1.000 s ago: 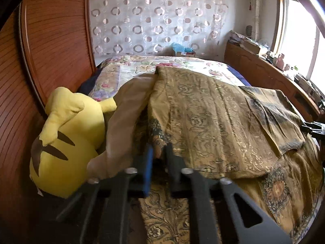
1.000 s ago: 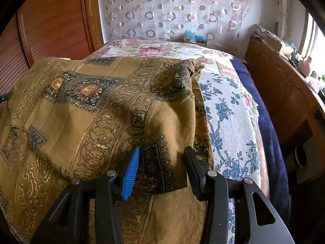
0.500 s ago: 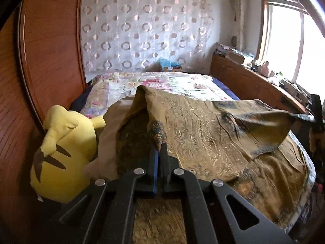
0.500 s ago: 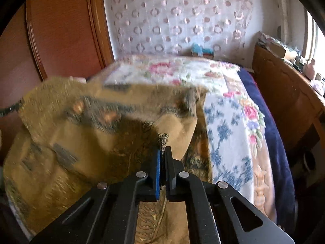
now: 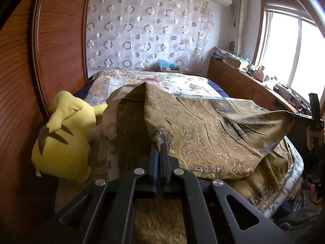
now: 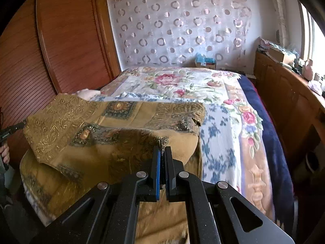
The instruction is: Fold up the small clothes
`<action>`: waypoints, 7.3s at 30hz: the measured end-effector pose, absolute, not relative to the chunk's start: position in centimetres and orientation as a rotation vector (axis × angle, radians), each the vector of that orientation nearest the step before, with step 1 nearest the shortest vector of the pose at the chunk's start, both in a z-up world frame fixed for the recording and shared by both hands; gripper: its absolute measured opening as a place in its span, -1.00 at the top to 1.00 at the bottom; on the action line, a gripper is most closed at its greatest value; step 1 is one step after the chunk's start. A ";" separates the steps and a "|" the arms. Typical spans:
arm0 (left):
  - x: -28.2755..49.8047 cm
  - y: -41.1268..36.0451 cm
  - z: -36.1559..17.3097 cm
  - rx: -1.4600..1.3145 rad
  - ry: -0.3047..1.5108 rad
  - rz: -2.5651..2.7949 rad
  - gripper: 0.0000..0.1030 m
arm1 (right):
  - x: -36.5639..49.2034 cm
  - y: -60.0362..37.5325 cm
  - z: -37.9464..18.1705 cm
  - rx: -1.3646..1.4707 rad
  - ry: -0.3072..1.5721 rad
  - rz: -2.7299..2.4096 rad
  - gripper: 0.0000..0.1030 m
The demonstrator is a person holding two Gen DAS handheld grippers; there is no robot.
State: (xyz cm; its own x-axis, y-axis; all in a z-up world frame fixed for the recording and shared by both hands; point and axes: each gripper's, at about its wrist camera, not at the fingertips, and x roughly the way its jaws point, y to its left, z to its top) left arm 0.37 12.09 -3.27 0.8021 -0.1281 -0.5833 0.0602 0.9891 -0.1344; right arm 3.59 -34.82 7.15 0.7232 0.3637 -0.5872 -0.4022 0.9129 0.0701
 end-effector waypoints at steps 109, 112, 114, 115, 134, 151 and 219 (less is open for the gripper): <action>16.6 13.3 -5.0 -0.226 0.780 -0.198 0.92 | 5.0 -25.2 2.2 -0.166 0.762 0.461 0.05; 16.0 13.7 -4.2 -0.221 0.751 -0.179 0.92 | 5.0 -25.3 2.2 -0.166 0.762 0.461 0.05; 15.6 14.0 -4.0 -0.215 0.736 -0.165 0.92 | 5.0 -25.2 2.1 -0.168 0.761 0.461 0.05; 15.5 14.1 -4.0 -0.212 0.734 -0.158 0.92 | 5.0 -25.3 2.1 -0.169 0.761 0.462 0.05; 10.9 16.9 -6.9 -0.147 0.767 -0.035 0.18 | 4.8 -25.3 2.0 -0.174 0.760 0.464 0.04; 6.6 14.2 -10.5 -0.070 0.890 -0.004 0.03 | 4.7 -25.3 2.0 -0.172 0.760 0.467 0.03; 11.5 -12.8 0.8 0.104 0.632 -0.550 -0.31 | 2.8 -33.0 5.3 -0.039 0.642 0.364 0.00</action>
State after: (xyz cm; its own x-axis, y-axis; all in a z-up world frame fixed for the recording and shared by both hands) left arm 11.46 -12.80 0.80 0.6694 -0.4558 -0.5866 0.5177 0.8526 -0.0717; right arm 2.83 -33.05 5.33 0.7399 0.3194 -0.5920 -0.3435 0.9361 0.0758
